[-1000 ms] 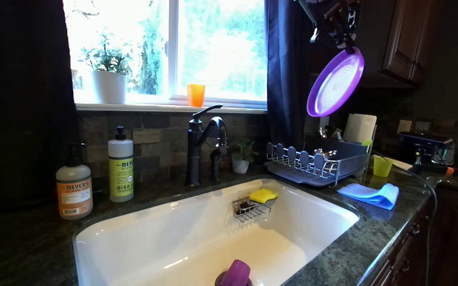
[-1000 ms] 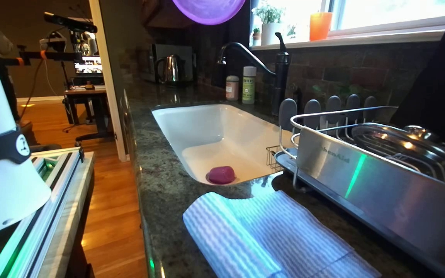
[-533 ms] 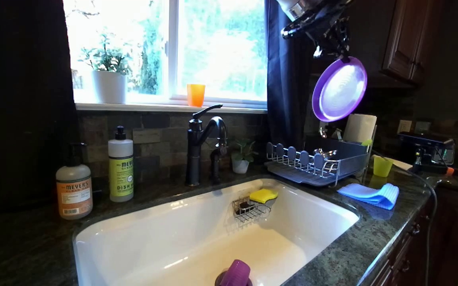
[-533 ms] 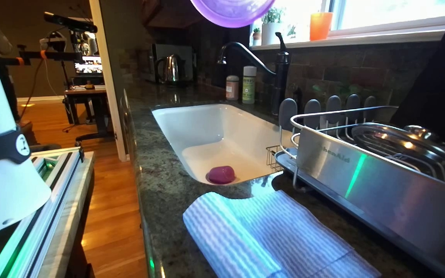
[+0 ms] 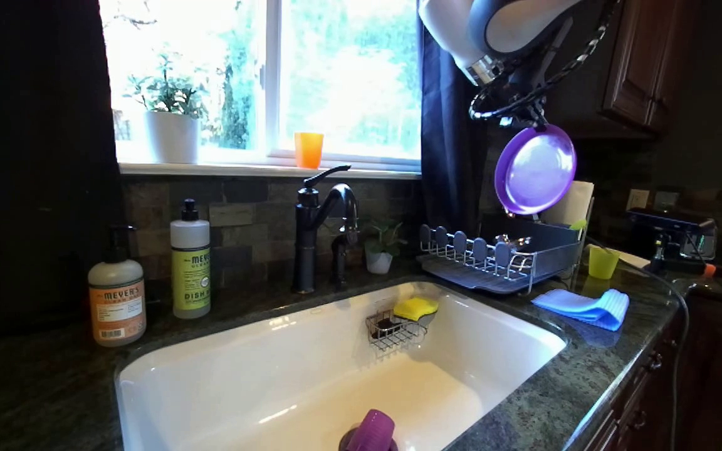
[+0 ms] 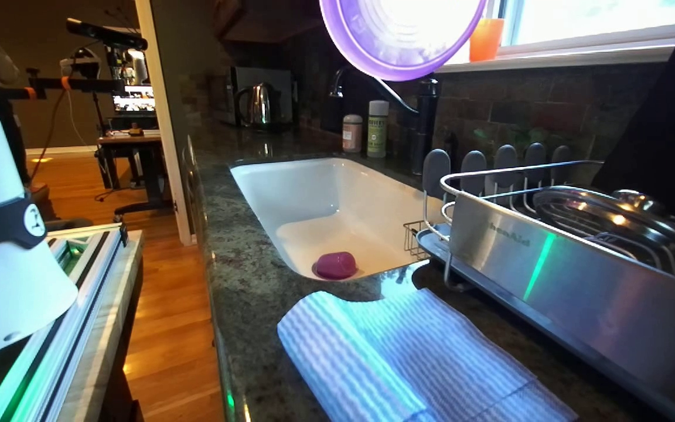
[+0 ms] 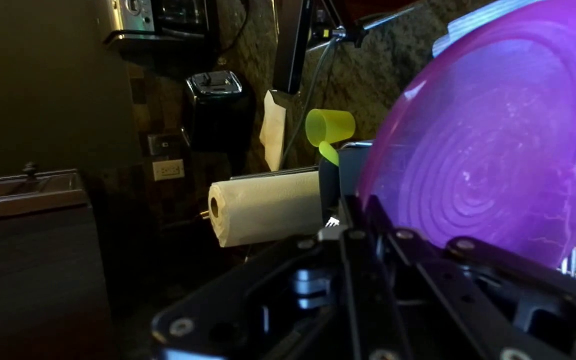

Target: Put the purple plate on the dishrack.

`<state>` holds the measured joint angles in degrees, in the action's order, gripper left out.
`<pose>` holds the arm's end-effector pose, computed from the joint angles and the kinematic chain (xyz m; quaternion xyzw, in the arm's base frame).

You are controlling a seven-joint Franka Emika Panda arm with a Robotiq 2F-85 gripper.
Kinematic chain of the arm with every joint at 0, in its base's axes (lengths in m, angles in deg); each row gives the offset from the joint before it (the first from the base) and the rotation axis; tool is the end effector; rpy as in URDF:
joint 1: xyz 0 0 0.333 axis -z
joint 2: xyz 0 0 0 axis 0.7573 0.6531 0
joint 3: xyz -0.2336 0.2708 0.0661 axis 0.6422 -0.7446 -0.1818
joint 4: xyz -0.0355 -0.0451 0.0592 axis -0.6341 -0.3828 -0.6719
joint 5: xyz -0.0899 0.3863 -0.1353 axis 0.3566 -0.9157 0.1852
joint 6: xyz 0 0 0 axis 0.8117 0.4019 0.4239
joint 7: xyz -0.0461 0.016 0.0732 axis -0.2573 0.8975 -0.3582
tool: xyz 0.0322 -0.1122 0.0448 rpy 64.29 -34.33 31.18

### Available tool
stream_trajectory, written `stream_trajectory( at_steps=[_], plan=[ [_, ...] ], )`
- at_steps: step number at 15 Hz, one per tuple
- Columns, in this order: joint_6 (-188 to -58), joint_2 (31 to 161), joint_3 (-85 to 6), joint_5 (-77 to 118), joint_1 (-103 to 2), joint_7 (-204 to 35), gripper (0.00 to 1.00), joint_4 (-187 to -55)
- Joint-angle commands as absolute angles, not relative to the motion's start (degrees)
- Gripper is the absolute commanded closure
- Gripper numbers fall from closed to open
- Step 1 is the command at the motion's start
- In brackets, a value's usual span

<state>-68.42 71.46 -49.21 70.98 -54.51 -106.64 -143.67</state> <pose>0.4975 -0.0102 0.5675 0.8607 -0.0913 -0.0490 0.4984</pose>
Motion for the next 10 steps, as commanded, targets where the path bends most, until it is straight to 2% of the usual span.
stream_trajectory(
  at_steps=[1,5,10],
  plan=[
    [-68.48,71.56,-48.77,71.14,-53.96,-106.53,0.96,-144.08],
    [-67.46,72.71,-48.53,72.91,-53.28,-108.72,0.99,-143.69],
    [-70.78,75.01,-49.68,87.68,-54.25,-104.41,0.99,-144.31]
  ],
)
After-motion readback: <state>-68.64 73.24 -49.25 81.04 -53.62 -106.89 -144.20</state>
